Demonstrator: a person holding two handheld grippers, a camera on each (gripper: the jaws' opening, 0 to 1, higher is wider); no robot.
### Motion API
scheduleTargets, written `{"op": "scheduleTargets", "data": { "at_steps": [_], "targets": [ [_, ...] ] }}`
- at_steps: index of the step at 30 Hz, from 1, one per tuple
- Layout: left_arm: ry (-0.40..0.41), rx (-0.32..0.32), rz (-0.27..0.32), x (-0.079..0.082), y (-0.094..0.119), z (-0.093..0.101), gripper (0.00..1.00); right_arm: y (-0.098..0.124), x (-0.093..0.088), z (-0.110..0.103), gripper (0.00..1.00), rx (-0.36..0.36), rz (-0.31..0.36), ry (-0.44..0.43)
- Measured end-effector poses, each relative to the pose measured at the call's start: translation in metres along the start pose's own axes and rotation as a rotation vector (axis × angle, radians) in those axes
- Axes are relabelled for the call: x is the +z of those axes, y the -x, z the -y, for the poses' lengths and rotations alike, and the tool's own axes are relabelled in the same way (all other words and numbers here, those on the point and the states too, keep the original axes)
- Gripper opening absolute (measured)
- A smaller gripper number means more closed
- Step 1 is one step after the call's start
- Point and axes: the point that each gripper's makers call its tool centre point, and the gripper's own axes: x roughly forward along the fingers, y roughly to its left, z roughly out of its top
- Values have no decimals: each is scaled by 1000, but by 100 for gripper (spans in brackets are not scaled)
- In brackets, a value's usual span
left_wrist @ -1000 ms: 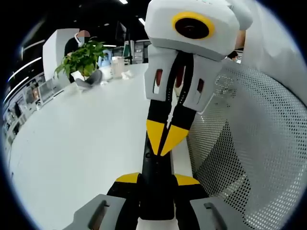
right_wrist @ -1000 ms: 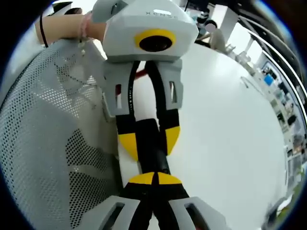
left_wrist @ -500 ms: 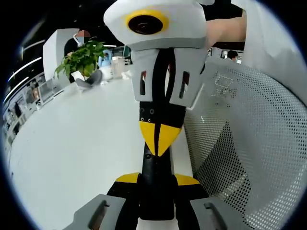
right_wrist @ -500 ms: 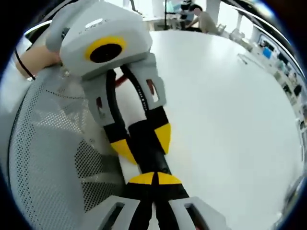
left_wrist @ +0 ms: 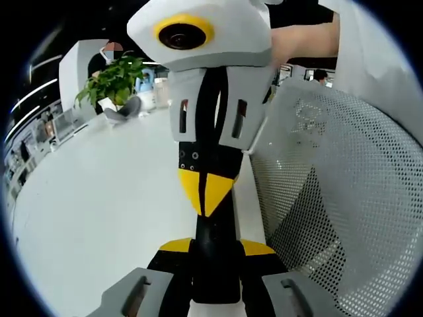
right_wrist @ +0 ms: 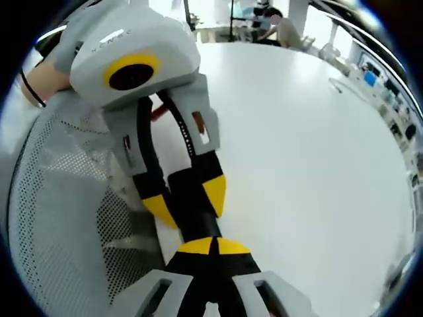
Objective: Press the specified remote control buttons in sequence, fully releasing each button before pressing the next.
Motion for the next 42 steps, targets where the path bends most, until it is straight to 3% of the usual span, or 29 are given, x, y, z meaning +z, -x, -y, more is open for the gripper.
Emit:
{"op": "scheduleTargets", "data": {
  "at_steps": [9,18,24,25,28,31,35,42],
  "targets": [
    [-3,0,-3,0,0,0,25,-3,1,4,0,112,-94,-139],
    [-2,0,-4,0,0,-1,25,-4,0,4,0,106,-155,-132],
    [-2,0,-4,0,-1,-1,25,-4,0,4,0,53,-112,-124],
    [-1,0,-4,0,-1,-1,25,-4,1,5,0,39,-95,-107],
    [2,1,-1,0,0,-1,25,-5,4,4,0,5,-50,70],
    [4,2,1,0,0,-1,25,-5,6,2,0,-36,-20,69],
    [4,1,3,0,0,-1,25,-4,11,-12,0,23,-1,72],
    [5,0,4,0,-1,0,25,-4,9,-12,0,20,-21,80]
  ]
}}
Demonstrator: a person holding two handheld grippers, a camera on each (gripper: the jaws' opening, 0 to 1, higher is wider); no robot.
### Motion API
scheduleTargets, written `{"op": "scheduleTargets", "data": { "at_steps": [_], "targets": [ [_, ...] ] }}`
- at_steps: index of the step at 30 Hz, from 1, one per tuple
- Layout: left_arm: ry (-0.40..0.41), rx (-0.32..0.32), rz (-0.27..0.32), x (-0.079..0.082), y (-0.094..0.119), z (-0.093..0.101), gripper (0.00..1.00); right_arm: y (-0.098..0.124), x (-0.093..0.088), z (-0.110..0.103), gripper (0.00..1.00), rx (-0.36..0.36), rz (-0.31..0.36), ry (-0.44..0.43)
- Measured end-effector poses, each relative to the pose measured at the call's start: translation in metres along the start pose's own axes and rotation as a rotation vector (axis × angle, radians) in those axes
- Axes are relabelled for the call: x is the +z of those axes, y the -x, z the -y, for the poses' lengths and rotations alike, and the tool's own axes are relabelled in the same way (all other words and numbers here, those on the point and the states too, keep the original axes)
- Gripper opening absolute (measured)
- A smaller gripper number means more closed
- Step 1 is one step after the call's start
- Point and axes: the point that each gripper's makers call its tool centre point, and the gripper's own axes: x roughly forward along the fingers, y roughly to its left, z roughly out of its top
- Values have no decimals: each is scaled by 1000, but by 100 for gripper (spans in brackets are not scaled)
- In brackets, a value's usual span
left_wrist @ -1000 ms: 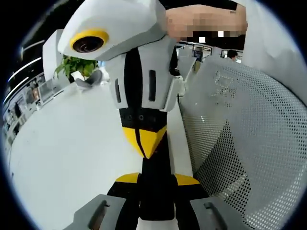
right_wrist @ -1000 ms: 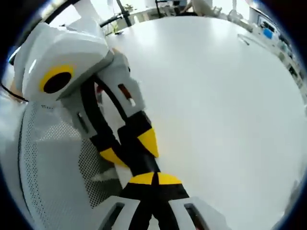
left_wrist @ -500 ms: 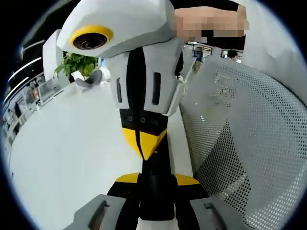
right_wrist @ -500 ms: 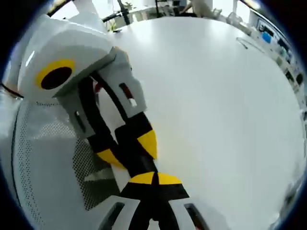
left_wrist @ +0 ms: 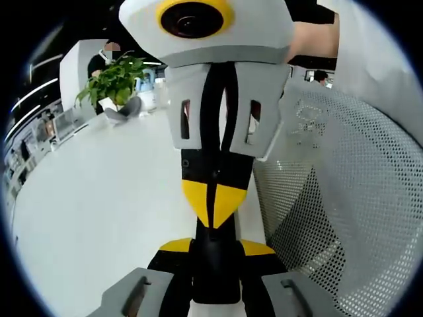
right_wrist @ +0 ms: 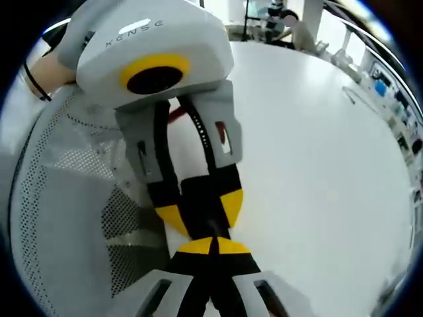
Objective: Press the specified remote control buttons in sequence, fully releasing each button before pressing the next.
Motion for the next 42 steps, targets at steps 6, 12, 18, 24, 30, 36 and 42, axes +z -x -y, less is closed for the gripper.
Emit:
{"op": "scheduleTargets", "data": {
  "at_steps": [6,12,18,24,30,36,42],
  "targets": [
    [-1,-2,0,0,0,0,26,0,-2,-4,0,-20,-21,37],
    [-1,-2,-1,0,0,0,26,-1,-2,-2,0,-49,-30,43],
    [-1,-1,-1,0,0,0,26,-1,-2,-1,0,-62,-28,69],
    [-1,0,-1,0,0,0,26,1,-2,-1,0,-71,41,10],
    [0,0,0,0,0,0,26,5,4,1,0,-83,87,2],
    [-1,0,-1,0,0,0,26,2,5,2,0,-52,78,-1],
    [1,0,1,0,0,0,26,0,1,-2,0,-41,58,23]
  ]
}}
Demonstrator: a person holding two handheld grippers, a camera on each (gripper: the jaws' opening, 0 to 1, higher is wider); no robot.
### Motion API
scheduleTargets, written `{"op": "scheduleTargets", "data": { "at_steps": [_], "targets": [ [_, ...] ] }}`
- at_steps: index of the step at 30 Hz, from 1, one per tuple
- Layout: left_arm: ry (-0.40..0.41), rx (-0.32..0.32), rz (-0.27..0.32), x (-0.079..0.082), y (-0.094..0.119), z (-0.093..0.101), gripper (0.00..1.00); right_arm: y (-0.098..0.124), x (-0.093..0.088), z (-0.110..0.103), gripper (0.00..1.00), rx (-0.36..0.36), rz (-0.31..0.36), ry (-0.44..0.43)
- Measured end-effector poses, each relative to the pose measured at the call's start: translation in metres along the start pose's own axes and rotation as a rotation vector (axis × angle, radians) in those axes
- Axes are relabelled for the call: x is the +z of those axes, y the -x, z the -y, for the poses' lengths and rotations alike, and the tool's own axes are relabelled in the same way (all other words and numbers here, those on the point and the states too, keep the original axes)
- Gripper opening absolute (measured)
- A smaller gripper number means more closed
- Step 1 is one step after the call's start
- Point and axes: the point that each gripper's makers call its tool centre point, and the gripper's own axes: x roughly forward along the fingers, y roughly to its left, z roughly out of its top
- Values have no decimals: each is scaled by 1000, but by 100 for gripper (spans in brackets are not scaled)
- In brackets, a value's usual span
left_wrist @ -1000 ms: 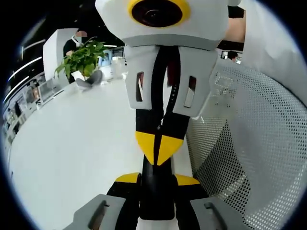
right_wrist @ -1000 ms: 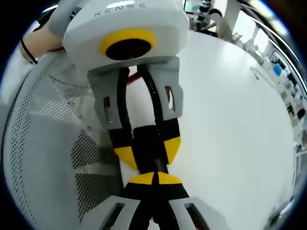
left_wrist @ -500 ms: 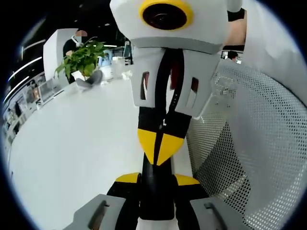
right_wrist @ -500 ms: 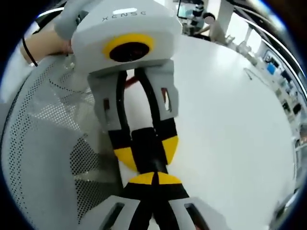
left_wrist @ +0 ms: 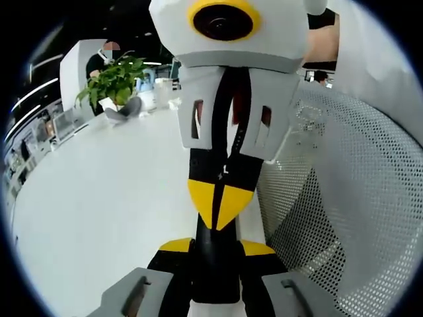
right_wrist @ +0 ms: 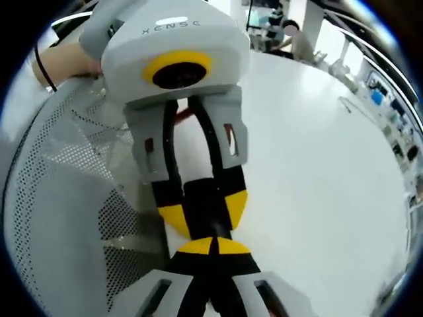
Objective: Press the specified remote control buttons in sequence, fully releasing each button before pressing the next.
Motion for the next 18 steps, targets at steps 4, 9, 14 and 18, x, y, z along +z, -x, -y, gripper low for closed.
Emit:
{"op": "scheduleTargets", "data": {
  "at_steps": [4,9,14,18],
  "targets": [
    [0,0,0,0,0,0,26,-1,0,0,0,-5,-13,24],
    [1,0,0,0,0,0,26,-3,0,-1,0,-41,-43,108],
    [0,-2,-2,0,0,0,26,-2,-1,1,0,-62,-39,99],
    [1,-2,-4,0,0,0,25,-3,0,1,0,-76,-52,103]
  ]
}}
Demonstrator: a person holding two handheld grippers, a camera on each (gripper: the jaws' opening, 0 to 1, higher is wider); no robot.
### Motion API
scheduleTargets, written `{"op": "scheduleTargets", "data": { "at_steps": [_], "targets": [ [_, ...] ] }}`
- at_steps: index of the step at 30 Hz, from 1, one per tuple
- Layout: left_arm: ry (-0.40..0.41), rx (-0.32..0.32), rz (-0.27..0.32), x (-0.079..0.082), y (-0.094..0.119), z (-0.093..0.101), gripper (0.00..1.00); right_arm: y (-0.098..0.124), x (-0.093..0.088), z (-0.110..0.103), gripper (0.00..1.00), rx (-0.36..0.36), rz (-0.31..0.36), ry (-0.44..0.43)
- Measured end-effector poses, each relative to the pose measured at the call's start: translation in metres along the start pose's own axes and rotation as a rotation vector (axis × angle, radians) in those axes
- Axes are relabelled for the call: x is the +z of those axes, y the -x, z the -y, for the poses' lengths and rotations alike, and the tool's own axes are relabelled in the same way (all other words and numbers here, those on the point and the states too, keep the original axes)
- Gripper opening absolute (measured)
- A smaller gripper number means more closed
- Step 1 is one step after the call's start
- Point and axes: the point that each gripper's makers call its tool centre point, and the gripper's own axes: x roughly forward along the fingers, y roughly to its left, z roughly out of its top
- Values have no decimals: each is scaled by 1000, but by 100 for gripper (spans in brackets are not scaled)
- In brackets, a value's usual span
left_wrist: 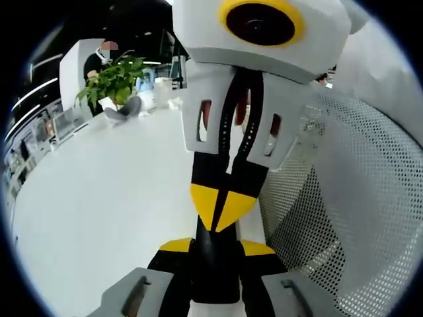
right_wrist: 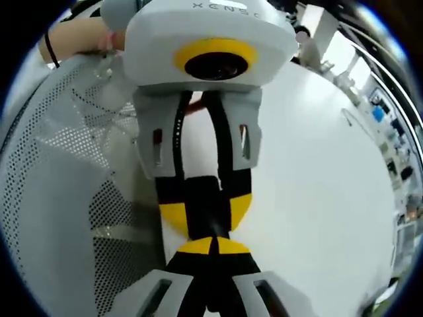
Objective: Press the specified remote control buttons in sequence, fully releasing each button before pressing the next.
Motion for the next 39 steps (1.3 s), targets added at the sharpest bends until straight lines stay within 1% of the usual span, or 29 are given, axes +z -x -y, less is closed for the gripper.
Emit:
{"op": "scheduleTargets", "data": {
  "at_steps": [2,4,9,12,17,19,20,24,28,31,39],
  "targets": [
    [2,0,1,0,0,0,25,0,0,0,0,-10,-4,-5],
    [2,1,2,0,0,0,25,-1,0,0,0,-20,-18,12],
    [8,-1,3,0,0,0,25,-1,0,1,0,-20,-28,-14],
    [5,0,2,0,0,0,25,0,-1,1,0,-38,-1,-30],
    [-1,2,5,0,0,0,25,2,-1,1,0,-64,69,-41],
    [-1,2,5,0,0,0,25,2,0,1,0,-63,102,-74],
    [0,2,5,0,0,0,25,2,0,1,0,-62,108,-86],
    [3,4,9,0,0,0,25,2,1,1,0,-57,119,-88],
    [7,9,13,0,0,0,25,2,8,-3,0,-31,170,-103],
    [14,14,20,0,0,0,26,-1,8,-3,0,-38,159,-81],
    [20,24,29,0,0,0,25,0,8,-3,0,-9,156,-57]
  ]
}}
